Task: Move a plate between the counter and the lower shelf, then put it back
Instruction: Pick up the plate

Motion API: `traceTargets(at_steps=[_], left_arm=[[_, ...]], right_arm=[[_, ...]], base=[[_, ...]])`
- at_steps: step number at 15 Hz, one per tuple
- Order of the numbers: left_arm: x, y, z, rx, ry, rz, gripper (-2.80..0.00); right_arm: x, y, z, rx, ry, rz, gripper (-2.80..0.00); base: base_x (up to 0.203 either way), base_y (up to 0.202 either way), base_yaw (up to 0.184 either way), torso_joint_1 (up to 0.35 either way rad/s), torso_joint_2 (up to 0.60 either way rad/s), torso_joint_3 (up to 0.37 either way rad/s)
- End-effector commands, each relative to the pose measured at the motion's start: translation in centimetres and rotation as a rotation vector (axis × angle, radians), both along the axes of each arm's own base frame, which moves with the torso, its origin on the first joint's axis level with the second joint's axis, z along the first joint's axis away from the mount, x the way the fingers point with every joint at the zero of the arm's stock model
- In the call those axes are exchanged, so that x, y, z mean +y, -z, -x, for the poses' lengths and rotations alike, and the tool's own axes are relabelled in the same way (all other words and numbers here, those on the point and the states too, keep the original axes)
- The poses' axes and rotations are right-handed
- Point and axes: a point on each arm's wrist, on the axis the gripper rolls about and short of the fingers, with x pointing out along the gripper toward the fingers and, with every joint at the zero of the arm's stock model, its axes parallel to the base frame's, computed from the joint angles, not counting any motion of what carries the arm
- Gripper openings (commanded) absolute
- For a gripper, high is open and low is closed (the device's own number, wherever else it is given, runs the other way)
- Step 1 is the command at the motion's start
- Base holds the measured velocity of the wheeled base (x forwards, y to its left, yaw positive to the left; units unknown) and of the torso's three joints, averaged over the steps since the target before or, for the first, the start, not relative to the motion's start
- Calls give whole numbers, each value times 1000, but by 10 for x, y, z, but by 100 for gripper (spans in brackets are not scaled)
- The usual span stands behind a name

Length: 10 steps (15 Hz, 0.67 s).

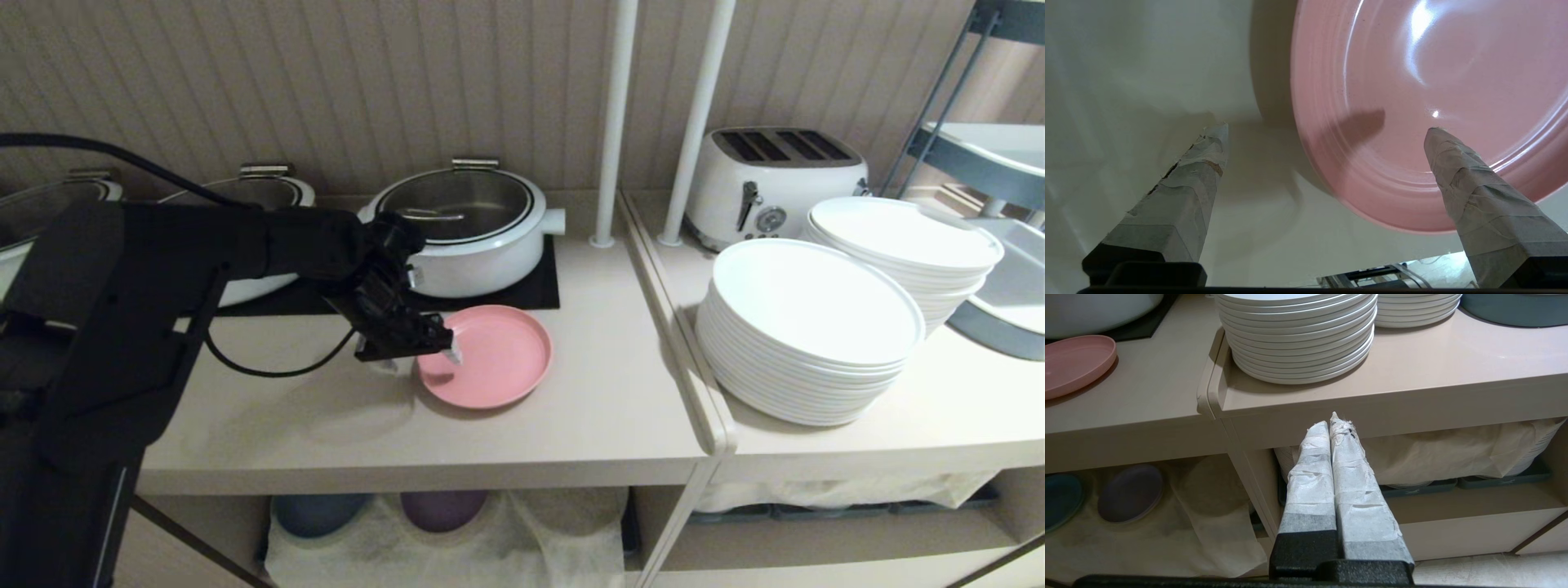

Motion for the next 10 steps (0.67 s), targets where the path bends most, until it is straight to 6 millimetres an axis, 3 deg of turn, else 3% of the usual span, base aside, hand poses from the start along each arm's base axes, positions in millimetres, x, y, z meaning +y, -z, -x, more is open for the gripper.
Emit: traceTargets(at_steps=[1,8,9,10], left_arm=[[1,3,-1,11,-4,-2,0],[2,6,-2,18,-6,-3,0],[2,6,-2,16,-6,-2,-280],[2,6,-2,17,-8,-2,-280]], right_arm=[[0,0,0,0,0,-1,-280],[0,0,0,0,0,-1,-280],[0,0,0,0,0,-1,-280],[0,0,0,0,0,-1,-280]], base=[[0,0,0,0,0,0],[0,0,0,0,0,0],[0,0,0,0,0,0],[0,0,0,0,0,0]])
